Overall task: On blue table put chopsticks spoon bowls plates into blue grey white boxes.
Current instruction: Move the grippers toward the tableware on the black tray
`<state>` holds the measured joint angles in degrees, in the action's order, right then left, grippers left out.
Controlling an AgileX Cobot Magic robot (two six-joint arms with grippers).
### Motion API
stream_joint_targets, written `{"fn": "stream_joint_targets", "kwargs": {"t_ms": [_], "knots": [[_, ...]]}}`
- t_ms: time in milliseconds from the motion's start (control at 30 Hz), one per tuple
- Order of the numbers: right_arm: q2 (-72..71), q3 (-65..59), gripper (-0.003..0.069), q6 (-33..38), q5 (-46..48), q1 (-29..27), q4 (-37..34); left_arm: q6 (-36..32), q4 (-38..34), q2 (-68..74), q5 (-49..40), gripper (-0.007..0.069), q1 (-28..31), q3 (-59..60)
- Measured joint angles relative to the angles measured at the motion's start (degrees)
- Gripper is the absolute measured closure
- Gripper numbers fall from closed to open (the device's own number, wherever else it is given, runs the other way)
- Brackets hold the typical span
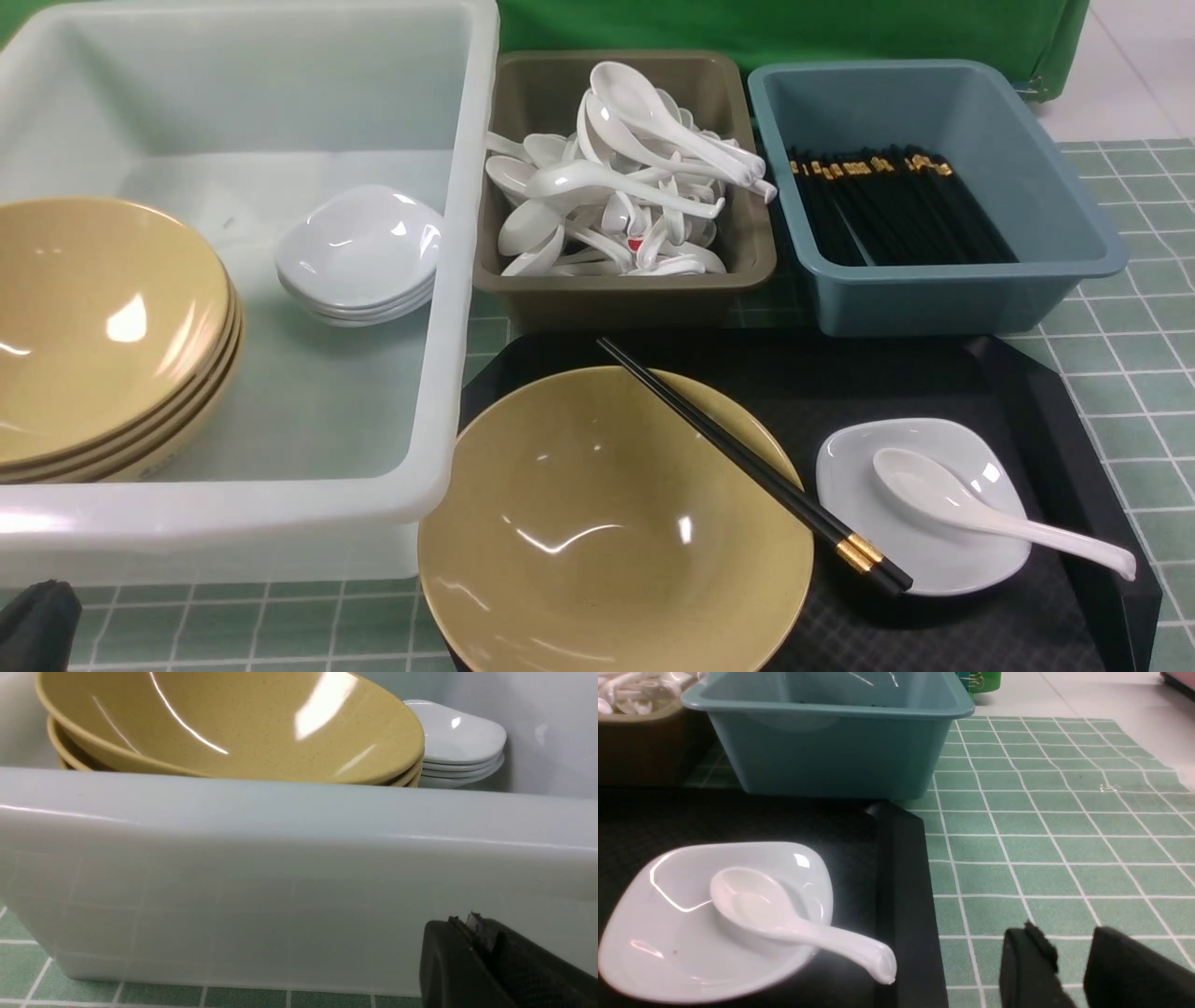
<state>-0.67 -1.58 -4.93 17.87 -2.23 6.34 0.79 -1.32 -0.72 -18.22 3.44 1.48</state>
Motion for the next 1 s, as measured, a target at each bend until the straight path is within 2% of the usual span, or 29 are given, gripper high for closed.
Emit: {"fn": "stream_joint_targets", "kwargs": {"t_ms": [433, 533, 600, 667, 733, 800, 867, 933, 1000], "knots": [[0.00, 0.00, 0.0421, -0.02, 0.00, 0.00, 0.14, 0.00, 0.69, 0.00, 0.64, 0.0636, 0.00, 0.00], [0.00, 0.00, 0.0421, -0.02, 0.00, 0.00, 0.14, 0.53, -1.40, 0.00, 0.85, 0.0636, 0.00, 0.00], [0.00, 0.00, 0.0421, -1.36, 0.00, 0.00, -0.14, 1.98, -5.27, 0.00, 1.62, 0.0636, 0.00, 0.00], [0.00, 0.00, 0.0421, -7.41, -0.42, 0.00, -3.07, 5.43, -12.18, 0.00, 2.89, 0.0636, 0.00, 0.00], [0.00, 0.00, 0.0421, -15.96, -1.09, 0.00, -9.12, 10.13, -20.97, 0.00, 3.96, 0.0636, 0.00, 0.00], [0.00, 0.00, 0.0421, -30.38, -1.87, 0.00, -17.45, 16.91, -32.62, 0.00, 4.55, 0.0636, 0.00, 0.00], [0.00, 0.00, 0.0421, -39.01, -2.02, 0.00, -21.98, 20.29, -41.14, 0.00, 4.88, 0.0636, 0.00, 0.04], [0.00, 0.00, 0.0421, -44.69, -2.09, 0.00, -24.42, 21.97, -47.27, 0.00, 5.55, 0.0636, 0.00, 0.04], [0.00, -0.05, 0.0421, -43.93, -2.09, 0.00, -24.91, 22.13, -49.03, 0.00, 5.81, 0.0636, 0.00, 0.04]]}}
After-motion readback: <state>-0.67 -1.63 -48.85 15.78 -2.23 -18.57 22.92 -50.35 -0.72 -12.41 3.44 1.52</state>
